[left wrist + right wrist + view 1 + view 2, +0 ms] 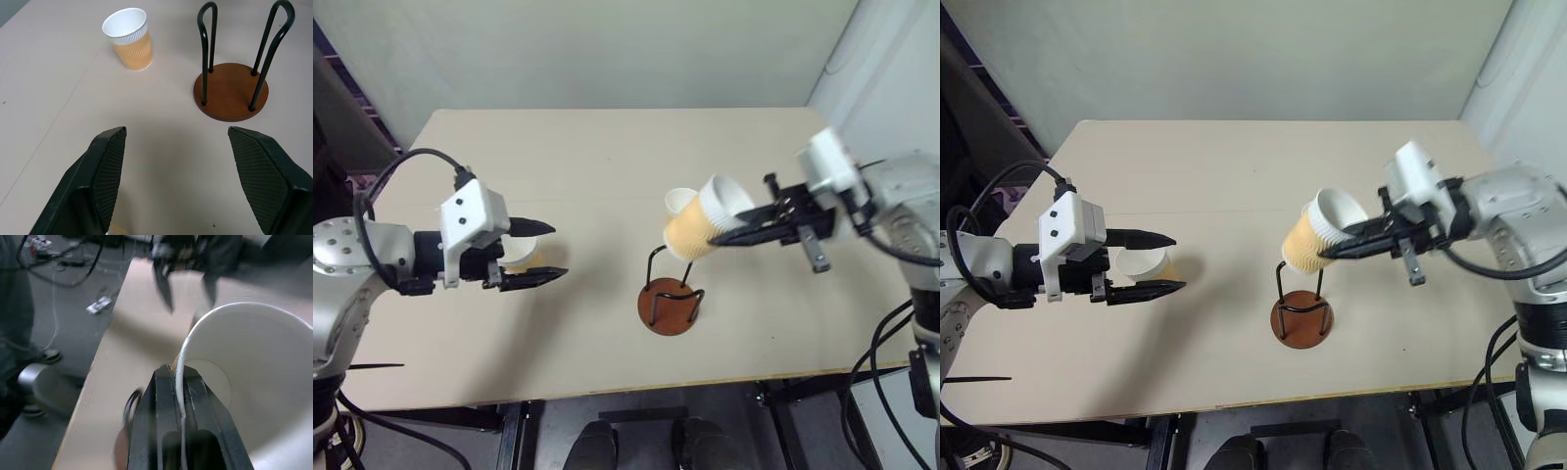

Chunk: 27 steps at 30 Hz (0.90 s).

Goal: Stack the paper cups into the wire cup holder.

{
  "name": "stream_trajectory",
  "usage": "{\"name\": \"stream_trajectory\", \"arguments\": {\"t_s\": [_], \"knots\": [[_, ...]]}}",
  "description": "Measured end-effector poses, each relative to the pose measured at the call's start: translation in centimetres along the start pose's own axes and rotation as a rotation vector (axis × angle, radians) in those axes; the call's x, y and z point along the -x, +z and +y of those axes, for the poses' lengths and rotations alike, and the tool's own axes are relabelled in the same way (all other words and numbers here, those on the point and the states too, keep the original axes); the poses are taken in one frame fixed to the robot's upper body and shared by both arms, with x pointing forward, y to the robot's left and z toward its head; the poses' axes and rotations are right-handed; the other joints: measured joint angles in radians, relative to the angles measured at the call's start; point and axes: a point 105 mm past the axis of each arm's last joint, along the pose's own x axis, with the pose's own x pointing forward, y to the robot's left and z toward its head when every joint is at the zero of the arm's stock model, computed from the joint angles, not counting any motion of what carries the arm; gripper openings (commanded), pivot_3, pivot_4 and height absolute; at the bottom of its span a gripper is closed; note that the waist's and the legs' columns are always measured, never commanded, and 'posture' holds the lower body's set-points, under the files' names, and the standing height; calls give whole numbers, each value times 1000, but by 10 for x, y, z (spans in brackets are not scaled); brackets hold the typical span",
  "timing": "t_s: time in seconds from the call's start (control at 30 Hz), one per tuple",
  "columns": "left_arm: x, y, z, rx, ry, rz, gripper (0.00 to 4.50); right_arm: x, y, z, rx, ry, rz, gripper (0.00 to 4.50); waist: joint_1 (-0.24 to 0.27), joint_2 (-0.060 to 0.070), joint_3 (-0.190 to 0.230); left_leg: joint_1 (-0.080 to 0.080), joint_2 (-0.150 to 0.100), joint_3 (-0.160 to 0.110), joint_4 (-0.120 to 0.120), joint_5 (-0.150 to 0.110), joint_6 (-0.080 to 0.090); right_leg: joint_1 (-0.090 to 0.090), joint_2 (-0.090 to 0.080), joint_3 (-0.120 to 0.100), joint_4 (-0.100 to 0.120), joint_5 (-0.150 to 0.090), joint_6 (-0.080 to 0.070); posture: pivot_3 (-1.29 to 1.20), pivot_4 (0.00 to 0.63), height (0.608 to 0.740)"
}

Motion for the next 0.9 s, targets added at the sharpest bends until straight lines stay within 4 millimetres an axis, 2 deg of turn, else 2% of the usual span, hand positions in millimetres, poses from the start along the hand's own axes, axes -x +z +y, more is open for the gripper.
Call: {"name": "stream_trajectory", "arguments": {"t_s": [0.03,0.17,0.43,0.5,0.57,0.6,0.67,0.73,0.8,0.87,0.9], "knots": [[0,0,0,0,5,0,3572,-2,-3,1,-5,6,9,25,0,0,0,0,0,0,0,0,0,-1,0,0,1,0,0,0,150,740],[-1,2,-2,-9,2,-3,3572,-8,-10,6,1,28,48,949,-1,0,0,0,2,0,-1,-1,-1,-1,1,0,2,0,0,0,150,740],[-3,2,-3,0,15,5,3572,-15,-28,1,14,0,144,3903,-2,0,0,0,2,0,-1,-1,-1,-1,0,0,2,0,0,0,150,740],[-3,1,-3,1,19,6,3572,-12,-27,-3,8,-5,132,4466,-2,0,0,0,2,0,-1,-1,-1,-1,0,0,2,0,0,0,150,740],[-3,1,-2,4,27,9,3572,-7,-20,-11,19,-26,101,4466,-2,0,0,0,2,0,-1,-1,-1,-1,0,0,3,0,0,0,150,740],[-2,0,-2,7,31,11,3572,-4,-14,-22,34,-52,70,4466,-3,0,0,0,2,0,-1,-1,-1,-2,0,0,3,0,0,0,150,740],[-2,2,-3,0,34,9,3572,2,-5,-58,73,-167,47,4466,-9,0,0,1,2,0,-1,-1,-1,-4,0,1,3,2,-3,0,150,740],[-3,4,-3,-13,50,6,3572,9,-9,-93,88,-303,84,4466,-12,0,0,1,3,-1,-1,-1,-1,-4,0,0,4,3,-4,0,150,740],[-6,5,3,-19,95,0,3572,5,-31,-115,70,-363,156,4466,-12,0,0,1,4,-2,-3,-1,-1,-5,0,0,5,3,-5,0,150,740],[-11,6,7,-15,132,-13,3572,-10,-59,-121,41,-342,227,4466,-9,0,0,1,4,-2,-5,-1,-2,-7,0,-1,5,4,-4,0,150,740],[-14,6,7,-6,143,-24,3572,-18,-75,-120,23,-318,263,4466,-6,0,0,-1,4,-2,-5,-1,-2,-8,0,-1,6,7,0,0,150,740]]}}
